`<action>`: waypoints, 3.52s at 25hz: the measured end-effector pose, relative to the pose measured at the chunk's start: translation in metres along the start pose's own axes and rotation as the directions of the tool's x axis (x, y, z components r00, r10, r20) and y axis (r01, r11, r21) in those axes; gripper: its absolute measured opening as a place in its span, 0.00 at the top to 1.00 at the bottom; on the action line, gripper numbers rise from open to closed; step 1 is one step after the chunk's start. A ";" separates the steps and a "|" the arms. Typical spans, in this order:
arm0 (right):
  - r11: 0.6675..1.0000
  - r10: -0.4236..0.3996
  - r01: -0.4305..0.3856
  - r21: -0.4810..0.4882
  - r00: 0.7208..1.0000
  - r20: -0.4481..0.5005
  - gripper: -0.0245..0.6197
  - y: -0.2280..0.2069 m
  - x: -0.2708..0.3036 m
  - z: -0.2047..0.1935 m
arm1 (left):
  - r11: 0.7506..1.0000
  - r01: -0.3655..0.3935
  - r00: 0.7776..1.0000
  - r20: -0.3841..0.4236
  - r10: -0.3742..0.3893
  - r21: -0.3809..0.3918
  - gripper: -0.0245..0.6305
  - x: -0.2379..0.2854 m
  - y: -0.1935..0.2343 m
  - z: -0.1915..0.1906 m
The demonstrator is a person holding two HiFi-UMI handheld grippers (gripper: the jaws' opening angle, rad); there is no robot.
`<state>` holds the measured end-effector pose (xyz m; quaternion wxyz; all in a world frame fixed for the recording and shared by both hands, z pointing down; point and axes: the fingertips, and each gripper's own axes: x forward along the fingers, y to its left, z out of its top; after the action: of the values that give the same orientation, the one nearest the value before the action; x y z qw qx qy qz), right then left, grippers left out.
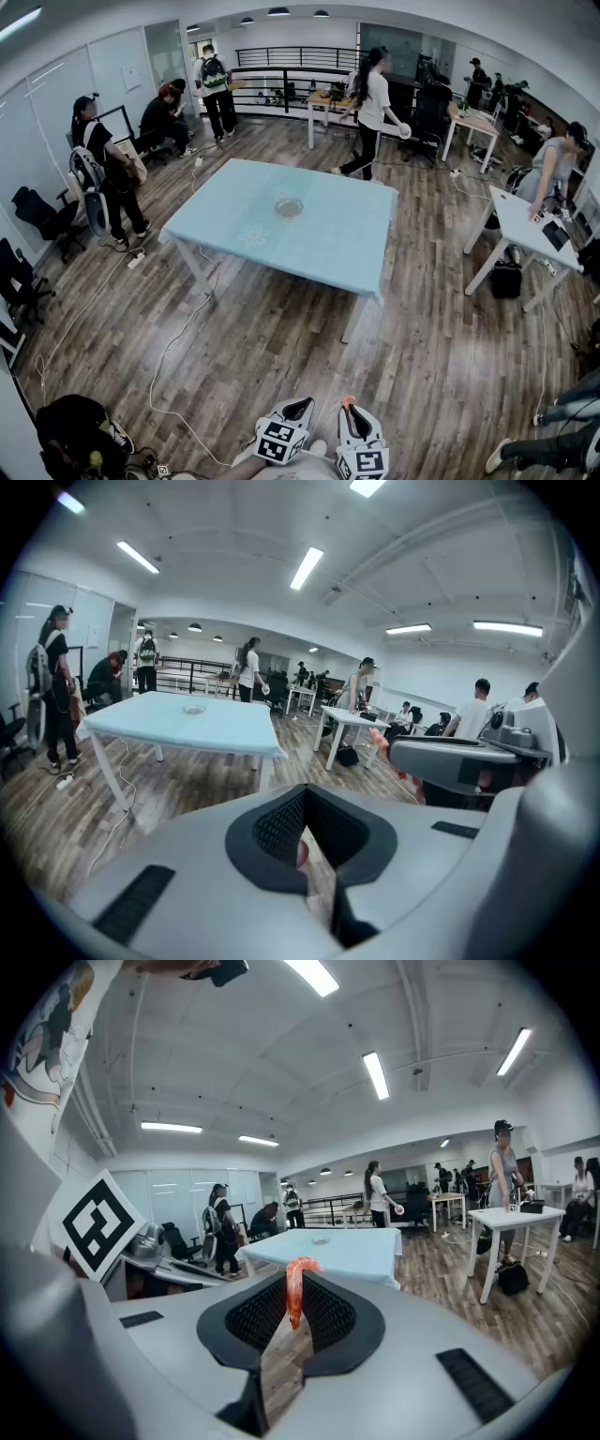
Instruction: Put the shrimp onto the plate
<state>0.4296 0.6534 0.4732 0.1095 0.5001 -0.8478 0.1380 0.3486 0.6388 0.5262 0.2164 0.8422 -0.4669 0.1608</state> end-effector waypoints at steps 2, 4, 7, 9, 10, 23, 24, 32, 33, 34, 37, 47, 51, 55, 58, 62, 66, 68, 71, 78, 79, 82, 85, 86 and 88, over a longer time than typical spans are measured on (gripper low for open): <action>1.000 0.008 -0.008 -0.012 1.000 0.022 0.85 0.009 0.002 0.002 | 1.000 -0.010 1.000 0.022 0.010 0.014 0.95 -0.010 0.003 0.002; 0.999 0.031 -0.030 -0.027 0.998 0.053 0.85 0.021 0.007 0.005 | 1.000 -0.023 0.999 0.040 0.023 0.012 0.95 -0.020 0.011 0.005; 0.996 0.083 -0.082 -0.039 0.996 0.019 0.85 0.048 0.014 0.005 | 0.998 -0.057 0.997 0.051 0.057 -0.007 0.95 -0.039 0.026 0.003; 0.993 0.109 -0.109 -0.034 0.994 -0.004 0.85 0.061 0.023 0.001 | 0.997 -0.079 0.995 0.055 0.081 -0.023 0.95 -0.048 0.037 -0.001; 0.992 0.125 -0.125 -0.035 0.992 -0.009 0.85 0.067 0.030 -0.002 | 0.996 -0.088 0.994 0.058 0.090 -0.031 0.95 -0.050 0.044 -0.003; 0.965 0.252 -0.255 -0.059 0.966 -0.051 0.85 0.188 0.169 0.022 | 0.973 -0.186 0.980 0.050 0.195 -0.134 0.95 -0.118 0.205 -0.015; 0.966 0.250 -0.252 -0.054 0.968 -0.033 0.85 0.195 0.180 0.028 | 0.973 -0.191 0.978 0.062 0.200 -0.134 0.95 -0.124 0.217 -0.013; 0.966 0.244 -0.245 -0.079 0.970 -0.021 0.85 0.261 0.227 0.041 | 0.969 -0.197 0.972 0.098 0.213 -0.146 0.95 -0.158 0.304 -0.010; 0.966 0.243 -0.245 -0.084 0.969 -0.030 0.85 0.263 0.230 0.041 | 0.970 -0.191 0.973 0.101 0.208 -0.153 0.95 -0.157 0.308 -0.007; 0.966 0.243 -0.245 -0.086 0.969 -0.037 0.85 0.264 0.234 0.042 | 0.970 -0.184 0.974 0.101 0.201 -0.158 0.95 -0.154 0.311 -0.005; 0.970 0.229 -0.232 -0.071 0.972 -0.044 0.85 0.260 0.248 0.044 | 0.975 -0.160 0.981 0.088 0.175 -0.154 0.95 -0.140 0.316 -0.002; 0.984 0.179 -0.179 0.019 0.984 0.007 0.85 0.208 0.335 0.067 | 0.981 -0.163 0.985 0.034 0.167 -0.108 0.95 -0.075 0.365 0.033; 0.986 0.165 -0.166 0.025 0.986 0.040 0.85 0.167 0.382 0.096 | 0.977 -0.182 0.982 0.034 0.187 -0.110 0.95 -0.035 0.397 0.071; 0.986 0.162 -0.164 0.030 0.985 0.066 0.85 0.125 0.420 0.124 | 0.979 -0.183 0.981 0.045 0.188 -0.090 0.95 0.010 0.411 0.109; 0.985 0.171 -0.172 -0.001 0.979 0.115 0.85 0.096 0.445 0.158 | 0.981 -0.179 0.979 0.081 0.185 -0.070 0.95 0.047 0.416 0.149; 0.987 0.159 -0.159 -0.006 0.980 0.119 0.85 0.066 0.473 0.167 | 0.978 -0.186 0.978 0.081 0.194 -0.098 0.95 0.082 0.425 0.169; 0.987 0.157 -0.158 0.004 0.982 0.105 0.85 0.054 0.495 0.167 | 0.977 -0.187 0.979 0.058 0.194 -0.107 0.95 0.102 0.438 0.171; 0.986 0.168 -0.169 0.003 0.982 0.085 0.85 0.053 0.508 0.165 | 0.973 -0.191 0.979 0.045 0.198 -0.131 0.95 0.115 0.448 0.173; 0.984 0.176 -0.177 0.011 0.983 0.057 0.85 0.049 0.531 0.164 | 0.973 -0.175 0.983 0.030 0.181 -0.148 0.95 0.139 0.464 0.183; 0.995 0.099 -0.101 0.022 0.993 0.060 0.85 0.029 0.591 0.183 | 0.990 -0.104 0.994 0.008 0.105 -0.094 0.95 0.190 0.519 0.214; 0.996 0.085 -0.087 0.022 0.994 0.062 0.85 0.025 0.599 0.190 | 0.992 -0.097 0.995 0.011 0.098 -0.086 0.95 0.196 0.528 0.223; 0.998 0.054 -0.055 0.013 0.996 0.068 0.85 0.015 0.627 0.213 | 0.995 -0.068 0.997 0.025 0.070 -0.069 0.95 0.214 0.551 0.252; 1.000 0.019 -0.020 0.010 0.997 0.079 0.85 0.010 0.656 0.234 | 0.998 -0.040 0.998 0.040 0.042 -0.052 0.95 0.231 0.575 0.277; 1.000 0.009 -0.010 0.010 0.997 0.081 0.85 0.009 0.665 0.240 | 0.998 -0.032 0.998 0.044 0.035 -0.049 0.95 0.235 0.584 0.284; 1.000 -0.005 0.004 0.008 0.996 0.086 0.85 0.011 0.685 0.250 | 0.999 -0.022 0.998 0.053 0.025 -0.049 0.95 0.240 0.602 0.295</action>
<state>0.0827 0.0126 0.4589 0.0714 0.5080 -0.8500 0.1196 -0.0232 0.0315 0.5168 0.2224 0.8352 -0.4861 0.1294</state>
